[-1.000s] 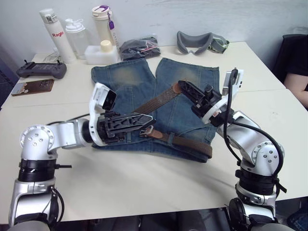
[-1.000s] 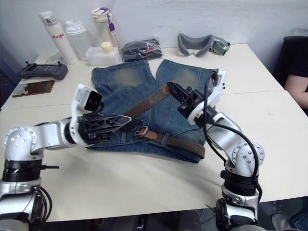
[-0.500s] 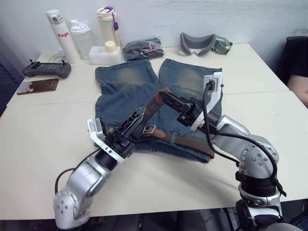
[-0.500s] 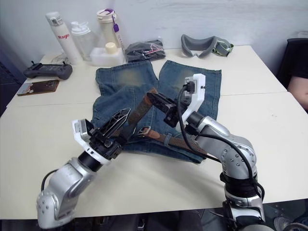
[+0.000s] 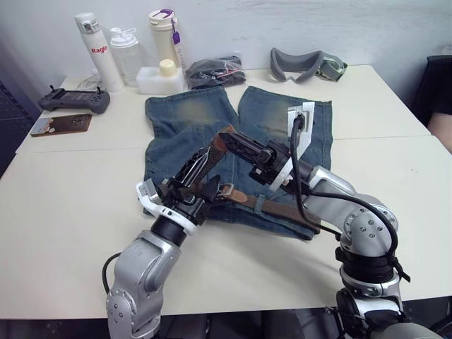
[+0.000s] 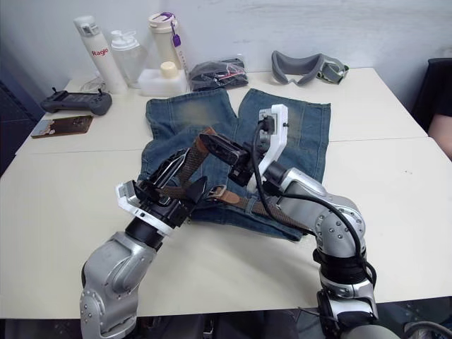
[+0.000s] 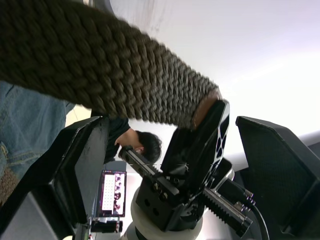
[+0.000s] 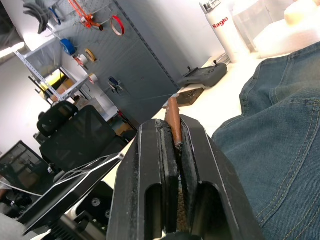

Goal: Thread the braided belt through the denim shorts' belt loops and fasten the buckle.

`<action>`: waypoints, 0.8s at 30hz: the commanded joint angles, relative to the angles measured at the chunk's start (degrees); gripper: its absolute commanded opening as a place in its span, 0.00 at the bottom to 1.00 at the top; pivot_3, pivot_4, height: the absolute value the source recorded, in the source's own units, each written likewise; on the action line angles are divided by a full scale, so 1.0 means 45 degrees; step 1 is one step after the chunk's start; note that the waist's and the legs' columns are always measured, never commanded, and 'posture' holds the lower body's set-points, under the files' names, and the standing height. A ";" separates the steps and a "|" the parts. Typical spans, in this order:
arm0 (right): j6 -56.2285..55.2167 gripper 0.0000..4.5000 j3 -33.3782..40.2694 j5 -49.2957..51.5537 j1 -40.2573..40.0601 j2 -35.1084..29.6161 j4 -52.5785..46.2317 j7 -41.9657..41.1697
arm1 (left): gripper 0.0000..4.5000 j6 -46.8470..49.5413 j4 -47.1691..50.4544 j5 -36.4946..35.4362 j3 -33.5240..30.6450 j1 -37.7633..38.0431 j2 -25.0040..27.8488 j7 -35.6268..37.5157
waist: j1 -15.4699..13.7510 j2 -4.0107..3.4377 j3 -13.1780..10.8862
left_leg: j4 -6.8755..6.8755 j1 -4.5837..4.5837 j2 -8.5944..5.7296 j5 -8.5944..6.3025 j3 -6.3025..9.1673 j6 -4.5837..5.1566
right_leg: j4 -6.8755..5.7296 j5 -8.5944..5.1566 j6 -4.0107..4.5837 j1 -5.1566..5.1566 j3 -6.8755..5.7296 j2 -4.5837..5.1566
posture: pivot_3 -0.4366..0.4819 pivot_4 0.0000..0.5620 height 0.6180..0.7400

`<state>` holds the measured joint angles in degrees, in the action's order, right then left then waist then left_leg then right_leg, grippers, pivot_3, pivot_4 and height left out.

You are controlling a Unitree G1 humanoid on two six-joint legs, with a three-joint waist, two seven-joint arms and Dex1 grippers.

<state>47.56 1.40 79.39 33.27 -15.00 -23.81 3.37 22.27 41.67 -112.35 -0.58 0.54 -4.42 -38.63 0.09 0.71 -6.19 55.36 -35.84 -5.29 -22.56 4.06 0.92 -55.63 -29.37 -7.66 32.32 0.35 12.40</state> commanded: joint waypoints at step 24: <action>-0.0567 0.00 0.0882 0.2218 -0.0531 -0.0025 0.0144 0.1397 | 0.02 0.2760 -0.2334 -0.0145 -0.2761 -0.1238 -0.0946 0.2445 | -0.0005 -0.0006 0.0003 | 0.0007 -0.0054 -0.0001 0.0000 0.0005 0.0002 | 0.0013 0.0000 0.0000 0.0041 -0.0004 -0.0003 | 0.48 0.27 0.07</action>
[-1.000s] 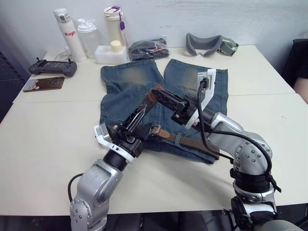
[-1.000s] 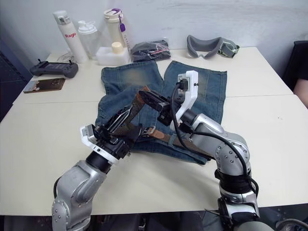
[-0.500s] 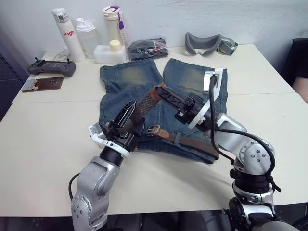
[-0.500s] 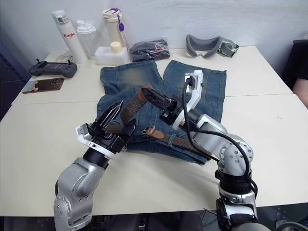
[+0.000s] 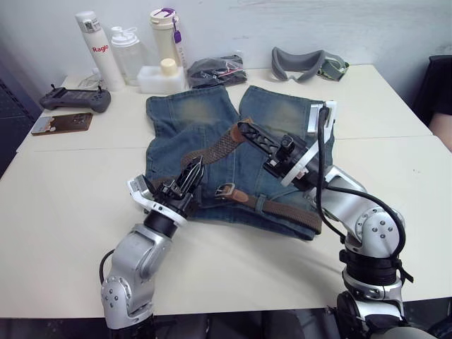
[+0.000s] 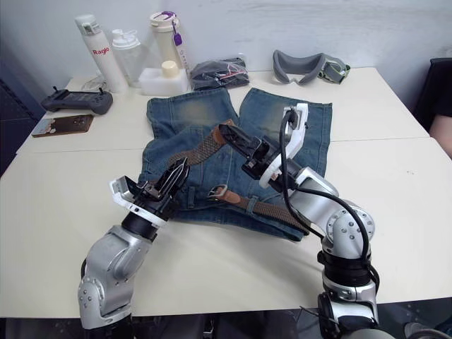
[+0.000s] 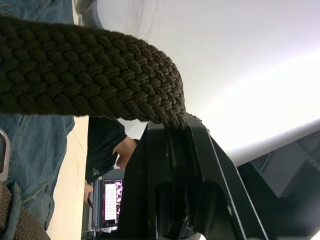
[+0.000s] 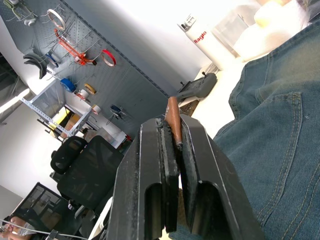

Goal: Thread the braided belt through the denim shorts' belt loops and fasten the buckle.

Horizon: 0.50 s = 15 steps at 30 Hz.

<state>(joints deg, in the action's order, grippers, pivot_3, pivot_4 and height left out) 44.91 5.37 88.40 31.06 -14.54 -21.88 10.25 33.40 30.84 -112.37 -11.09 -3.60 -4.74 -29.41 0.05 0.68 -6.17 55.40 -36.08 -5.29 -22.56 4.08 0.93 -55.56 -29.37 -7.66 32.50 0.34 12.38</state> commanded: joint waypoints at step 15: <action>0.1681 0.99 -0.1432 -0.3410 -0.0199 -0.4385 -0.1284 -0.5160 | 0.00 0.5920 -0.4394 -0.0140 -0.5426 -0.2177 0.5572 0.3739 | 0.0033 -0.0002 -0.0002 | -0.0062 0.0018 0.0000 0.0008 0.0030 -0.0012 | 0.0027 0.0000 0.0001 0.0006 -0.0013 -0.0018 | 0.48 0.27 0.07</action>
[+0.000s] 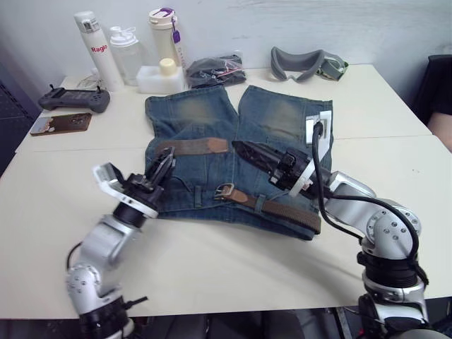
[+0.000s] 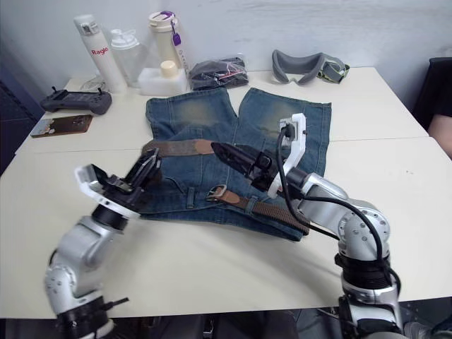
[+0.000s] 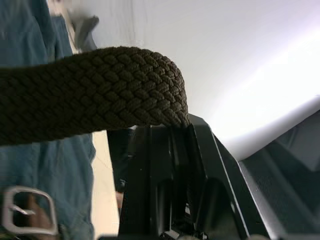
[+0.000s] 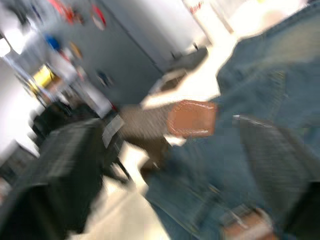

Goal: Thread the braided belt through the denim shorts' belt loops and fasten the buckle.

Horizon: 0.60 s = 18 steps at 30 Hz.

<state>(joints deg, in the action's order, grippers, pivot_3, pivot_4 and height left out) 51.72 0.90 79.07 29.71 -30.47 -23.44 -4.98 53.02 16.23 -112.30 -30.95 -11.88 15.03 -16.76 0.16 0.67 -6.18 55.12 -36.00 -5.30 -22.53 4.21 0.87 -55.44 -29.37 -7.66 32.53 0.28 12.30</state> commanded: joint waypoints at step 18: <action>-0.5237 0.99 -0.6949 -1.5089 0.0508 -0.2698 -0.1028 -0.6444 | 0.00 0.4728 -0.4804 -0.0155 -0.0754 -0.2050 0.4295 0.1186 | 0.0019 0.0029 -0.0010 | -0.0046 0.0048 -0.0004 0.0031 0.0025 -0.0071 | 0.0118 0.0015 -0.0028 -0.0013 -0.0017 0.0029 | 0.48 0.27 0.07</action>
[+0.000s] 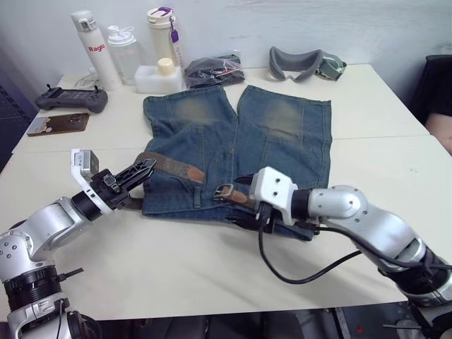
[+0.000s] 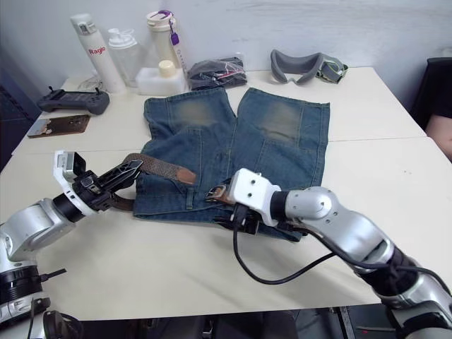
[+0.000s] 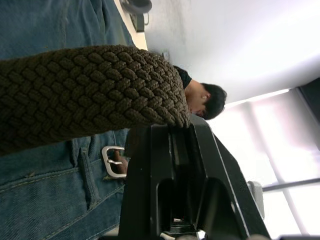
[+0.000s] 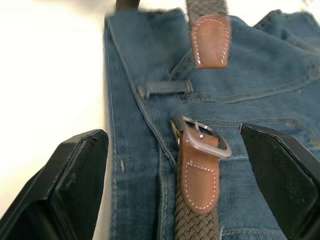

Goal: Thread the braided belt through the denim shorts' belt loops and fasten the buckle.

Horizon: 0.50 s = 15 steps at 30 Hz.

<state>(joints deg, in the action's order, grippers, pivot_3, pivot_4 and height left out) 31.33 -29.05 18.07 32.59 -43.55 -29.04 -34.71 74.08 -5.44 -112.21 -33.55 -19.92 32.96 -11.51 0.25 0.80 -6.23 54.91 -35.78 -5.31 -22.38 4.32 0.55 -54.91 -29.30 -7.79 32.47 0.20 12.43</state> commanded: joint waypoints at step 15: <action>0.0339 0.99 0.1911 -0.0616 -0.0661 0.1498 -0.0646 -0.1480 | 0.00 0.1279 -0.1582 -0.0175 0.0700 -0.0043 0.3761 0.0660 | -0.0011 0.0018 -0.0003 | 0.0008 0.0000 0.0000 -0.0015 0.0005 -0.0011 | -0.0025 -0.0027 0.0054 0.0029 0.0003 -0.0001 | 0.48 0.27 0.07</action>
<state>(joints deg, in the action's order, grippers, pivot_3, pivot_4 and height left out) 32.35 -22.74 13.95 28.88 -36.39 -29.40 -40.17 79.37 -12.28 -112.22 -31.16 -19.93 49.01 -9.65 0.20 0.88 -6.24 54.94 -35.78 -5.32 -22.46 4.35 0.53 -55.03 -29.43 -7.54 32.60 0.22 12.43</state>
